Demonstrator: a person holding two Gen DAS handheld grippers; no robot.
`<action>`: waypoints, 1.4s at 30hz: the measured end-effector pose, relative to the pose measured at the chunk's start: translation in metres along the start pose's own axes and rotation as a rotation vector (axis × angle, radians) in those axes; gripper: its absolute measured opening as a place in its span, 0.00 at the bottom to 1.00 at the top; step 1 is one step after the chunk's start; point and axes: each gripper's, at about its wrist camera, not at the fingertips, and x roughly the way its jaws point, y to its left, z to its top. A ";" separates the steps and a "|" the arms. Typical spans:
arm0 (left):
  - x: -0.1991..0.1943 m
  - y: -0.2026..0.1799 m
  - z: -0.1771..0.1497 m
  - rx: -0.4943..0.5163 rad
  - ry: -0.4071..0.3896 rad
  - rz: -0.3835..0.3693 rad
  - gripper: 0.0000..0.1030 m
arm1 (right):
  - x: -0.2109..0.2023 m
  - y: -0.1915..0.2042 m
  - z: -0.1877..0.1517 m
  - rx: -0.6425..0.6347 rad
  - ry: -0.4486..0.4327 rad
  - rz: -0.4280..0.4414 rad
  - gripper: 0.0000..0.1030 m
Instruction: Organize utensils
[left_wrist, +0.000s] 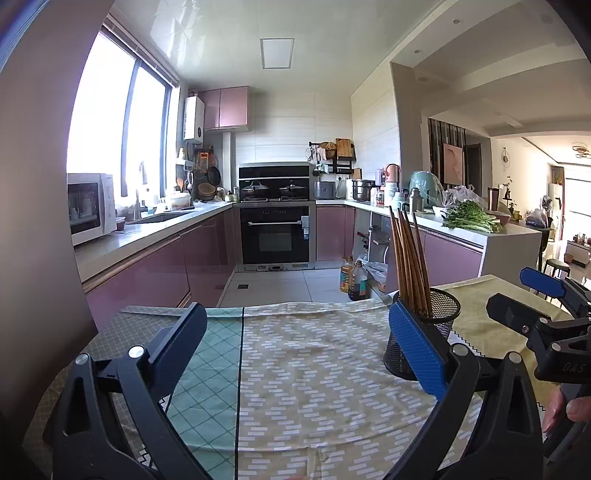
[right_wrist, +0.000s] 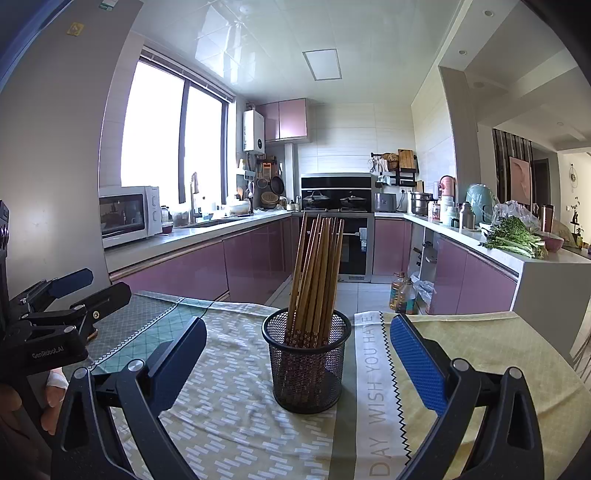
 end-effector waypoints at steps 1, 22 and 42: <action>0.000 0.000 0.000 0.001 -0.001 0.003 0.95 | 0.000 0.000 0.000 -0.001 0.000 -0.001 0.93; -0.002 0.001 -0.001 -0.011 -0.007 0.012 0.95 | 0.000 -0.002 0.000 0.005 -0.005 -0.003 0.93; -0.003 0.001 -0.003 -0.011 -0.003 0.011 0.95 | 0.004 0.000 -0.001 0.008 -0.005 -0.004 0.94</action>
